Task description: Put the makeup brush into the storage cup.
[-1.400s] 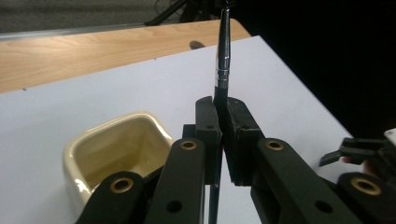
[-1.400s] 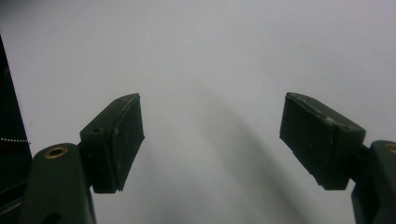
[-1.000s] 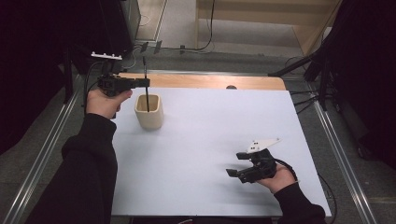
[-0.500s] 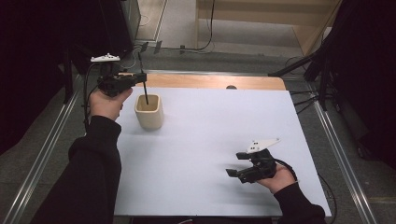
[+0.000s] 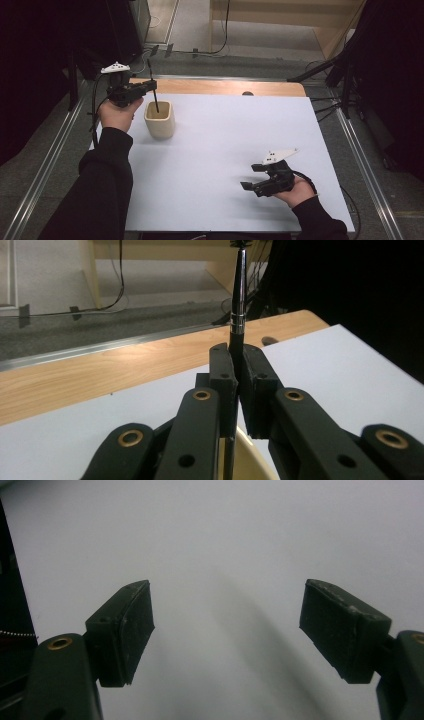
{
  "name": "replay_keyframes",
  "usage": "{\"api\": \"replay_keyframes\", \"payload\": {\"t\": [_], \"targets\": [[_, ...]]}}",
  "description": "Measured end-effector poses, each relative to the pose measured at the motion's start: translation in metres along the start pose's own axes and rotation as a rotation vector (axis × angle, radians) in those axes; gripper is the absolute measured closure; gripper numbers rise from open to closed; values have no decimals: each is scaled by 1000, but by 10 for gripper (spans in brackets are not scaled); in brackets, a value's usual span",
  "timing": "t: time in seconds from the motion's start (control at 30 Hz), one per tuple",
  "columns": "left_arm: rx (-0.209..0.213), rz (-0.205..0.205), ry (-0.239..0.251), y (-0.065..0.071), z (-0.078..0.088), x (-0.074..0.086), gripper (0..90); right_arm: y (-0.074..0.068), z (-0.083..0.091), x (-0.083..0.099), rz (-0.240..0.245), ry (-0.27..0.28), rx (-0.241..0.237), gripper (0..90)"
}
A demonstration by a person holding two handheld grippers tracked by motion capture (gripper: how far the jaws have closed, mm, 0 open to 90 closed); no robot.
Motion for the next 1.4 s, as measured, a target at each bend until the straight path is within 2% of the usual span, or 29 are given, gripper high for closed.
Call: {"api": "replay_keyframes", "payload": {"t": [0.17, 0.4, 0.67, 1.13, 1.23, 1.37, 1.4], "targets": [[13, 15, -15, -1, -5, 7, 852, 1, 1, 0, -5, 6, 3, 231], [4, 17, -36, -2, -8, 18, 852, 1, 1, -1, -5, 5, 2, 231], [15, 9, -53, 0, -12, 23, 851, 2, 1, -1, -6, 6, 4, 231], [30, 34, -77, -1, -15, 34, 850, 2, 1, 0, -7, 4, 5, 231], [32, 26, -83, 0, -14, 34, 849, 1, 1, 0, -6, 3, 6, 231], [51, 38, -87, 2, -12, 34, 823, 2, 1, 0, -10, 2, 6, 231], [82, 59, -80, 3, -11, 33, 778, 2, 1, 0, -9, 2, 7, 231]]}}
Point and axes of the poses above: each handheld gripper's, and its own axes: z roughly backward along the jaws, x roughly out of its underside, y roughly to its right, the point moved 7 cm from there along -z, roughly forward along the jaws, and after that the axes turned 10 degrees about -z, right-handed, at the moved point
